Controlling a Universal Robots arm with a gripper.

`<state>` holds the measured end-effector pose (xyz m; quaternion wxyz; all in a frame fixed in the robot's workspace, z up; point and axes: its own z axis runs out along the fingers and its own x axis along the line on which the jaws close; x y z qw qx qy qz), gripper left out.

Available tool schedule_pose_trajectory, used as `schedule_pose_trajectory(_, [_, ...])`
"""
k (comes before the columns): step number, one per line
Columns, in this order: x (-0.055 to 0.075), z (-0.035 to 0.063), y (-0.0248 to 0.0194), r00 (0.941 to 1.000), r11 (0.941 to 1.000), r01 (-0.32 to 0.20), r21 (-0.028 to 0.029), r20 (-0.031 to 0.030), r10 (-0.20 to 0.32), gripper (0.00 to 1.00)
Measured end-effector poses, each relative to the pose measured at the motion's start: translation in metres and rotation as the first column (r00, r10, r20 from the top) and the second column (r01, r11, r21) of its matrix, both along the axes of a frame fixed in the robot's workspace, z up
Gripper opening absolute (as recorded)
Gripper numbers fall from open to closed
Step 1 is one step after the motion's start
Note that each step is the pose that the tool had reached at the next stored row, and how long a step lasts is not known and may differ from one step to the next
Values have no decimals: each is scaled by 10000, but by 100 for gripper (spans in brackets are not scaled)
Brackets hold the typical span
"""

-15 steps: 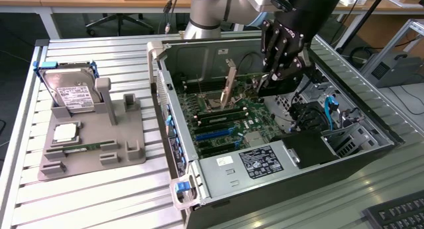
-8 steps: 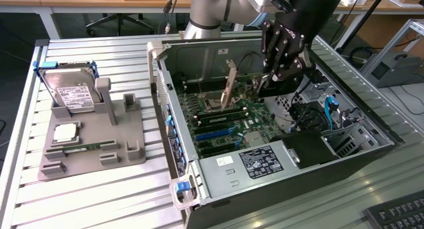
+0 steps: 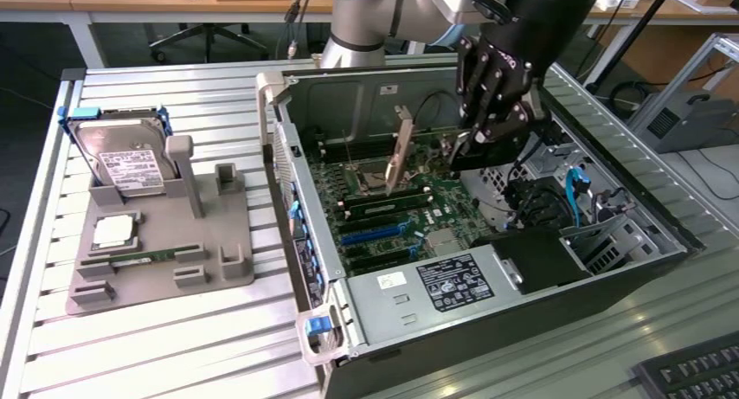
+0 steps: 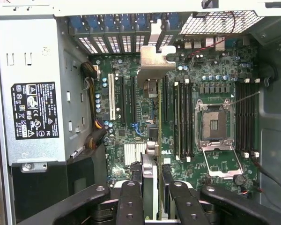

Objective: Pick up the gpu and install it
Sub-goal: 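Insert the gpu into the slot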

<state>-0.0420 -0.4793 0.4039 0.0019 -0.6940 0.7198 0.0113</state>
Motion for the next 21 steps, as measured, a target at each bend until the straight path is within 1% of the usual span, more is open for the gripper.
schedule_pose_trajectory(12, [-2,-3,-29,10000,10000,0,0,0,0,27])
schedule_pose_trajectory(20, [-9,-6,-77,10000,10000,-1,-1,0,1,27])
schedule_pose_trajectory(21, [-9,-7,-88,10000,10000,-1,0,0,1,27])
